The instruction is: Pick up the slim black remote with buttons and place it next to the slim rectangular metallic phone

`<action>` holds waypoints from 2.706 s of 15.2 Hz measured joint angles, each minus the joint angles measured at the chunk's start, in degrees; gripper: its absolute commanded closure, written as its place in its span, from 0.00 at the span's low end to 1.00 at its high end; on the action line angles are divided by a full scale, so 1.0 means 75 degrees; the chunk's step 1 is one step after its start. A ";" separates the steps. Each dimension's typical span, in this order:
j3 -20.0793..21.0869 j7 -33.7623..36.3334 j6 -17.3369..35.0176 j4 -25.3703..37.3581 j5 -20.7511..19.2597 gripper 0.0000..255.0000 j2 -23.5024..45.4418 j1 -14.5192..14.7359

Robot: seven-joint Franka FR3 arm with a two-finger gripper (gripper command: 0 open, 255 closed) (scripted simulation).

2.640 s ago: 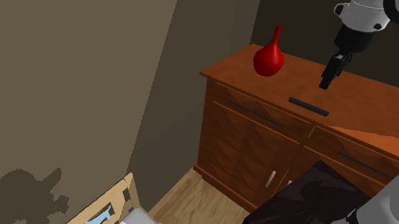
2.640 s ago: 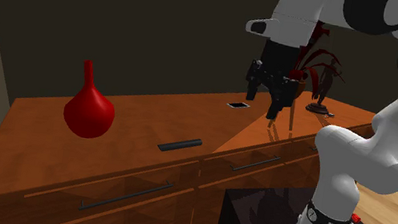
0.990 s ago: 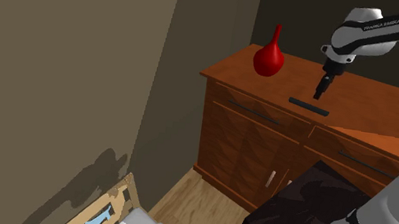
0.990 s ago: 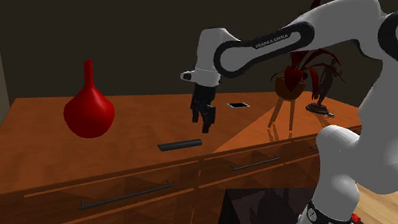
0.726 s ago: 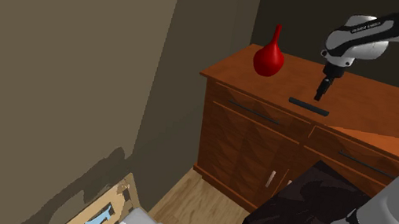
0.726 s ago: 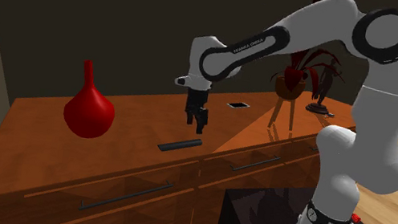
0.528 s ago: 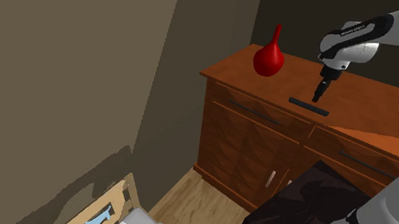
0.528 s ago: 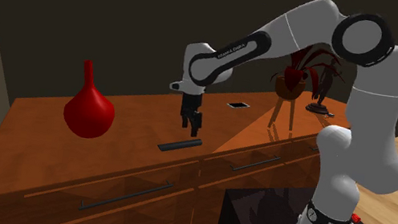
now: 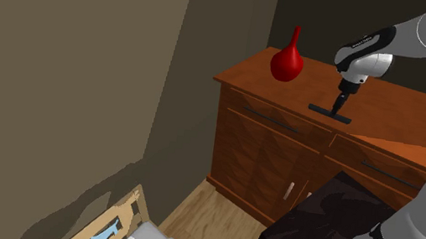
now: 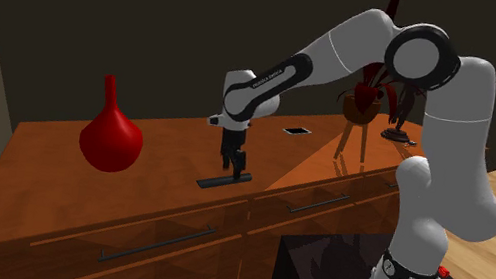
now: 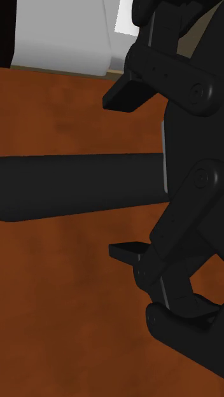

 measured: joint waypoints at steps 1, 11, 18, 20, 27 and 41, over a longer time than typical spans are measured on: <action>0.0024 -0.0021 0.0100 -0.0052 0.0052 0.00 0.0060 -0.0002; 0.0045 -0.0087 0.0232 -0.0059 0.0140 1.00 0.0164 -0.0040; 0.0045 -0.0089 0.0251 -0.0077 0.0140 1.00 0.0155 -0.0037; 0.0040 -0.0067 0.0186 -0.0051 0.0115 1.00 0.0135 -0.0027; -0.0070 0.0162 -0.0372 0.0164 -0.0217 1.00 -0.0272 0.0064; -0.0481 -0.0155 -0.1178 0.0354 -0.0778 1.00 -0.1000 -0.0207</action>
